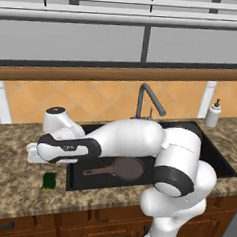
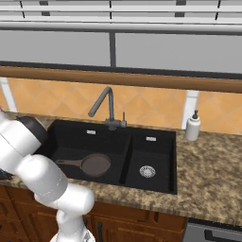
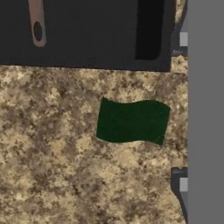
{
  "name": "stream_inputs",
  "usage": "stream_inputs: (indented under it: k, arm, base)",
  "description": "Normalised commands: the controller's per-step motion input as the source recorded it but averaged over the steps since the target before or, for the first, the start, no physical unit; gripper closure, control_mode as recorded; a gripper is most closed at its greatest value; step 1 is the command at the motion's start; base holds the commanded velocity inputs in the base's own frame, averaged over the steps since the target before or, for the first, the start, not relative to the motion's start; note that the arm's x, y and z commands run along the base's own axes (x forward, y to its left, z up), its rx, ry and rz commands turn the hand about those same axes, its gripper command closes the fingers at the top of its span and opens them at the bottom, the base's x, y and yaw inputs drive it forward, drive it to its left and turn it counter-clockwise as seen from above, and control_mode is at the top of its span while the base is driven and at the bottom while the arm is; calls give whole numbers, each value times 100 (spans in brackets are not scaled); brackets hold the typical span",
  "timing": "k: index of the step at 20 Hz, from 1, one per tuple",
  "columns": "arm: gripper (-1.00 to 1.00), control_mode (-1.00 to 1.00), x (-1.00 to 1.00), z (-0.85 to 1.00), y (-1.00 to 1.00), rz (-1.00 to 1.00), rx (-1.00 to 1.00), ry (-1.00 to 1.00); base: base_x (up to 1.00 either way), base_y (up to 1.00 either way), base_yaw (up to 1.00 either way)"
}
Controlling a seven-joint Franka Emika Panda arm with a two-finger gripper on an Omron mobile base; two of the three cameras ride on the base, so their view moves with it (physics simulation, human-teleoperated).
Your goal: Pick the pan and sponge and place them into the sink. Then turn on the water.
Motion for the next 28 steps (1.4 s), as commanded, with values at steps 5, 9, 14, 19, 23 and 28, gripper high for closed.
stream_inputs:
  k: [5, 9, 14, 19, 23, 28]
  arm:
    - [-100, -100, 0, -26, 19, 8, 0, 0]
    - [-100, -100, 0, -29, 3, 6, 0, 0]
    - [-100, -100, 0, -19, 1, 2, 0, 0]
    - [-100, -100, 0, -28, 0, 0, 0, -2]
    - [-100, -100, 0, -24, 0, 0, 1, -3]
    - [-100, -100, 0, -14, 0, 0, 0, -2]
  base:
    - [0, 0, 0]
    - [0, 0, 0]
    - [0, 0, 0]
    - [0, 0, 0]
    - [0, 0, 0]
    - [0, 0, 0]
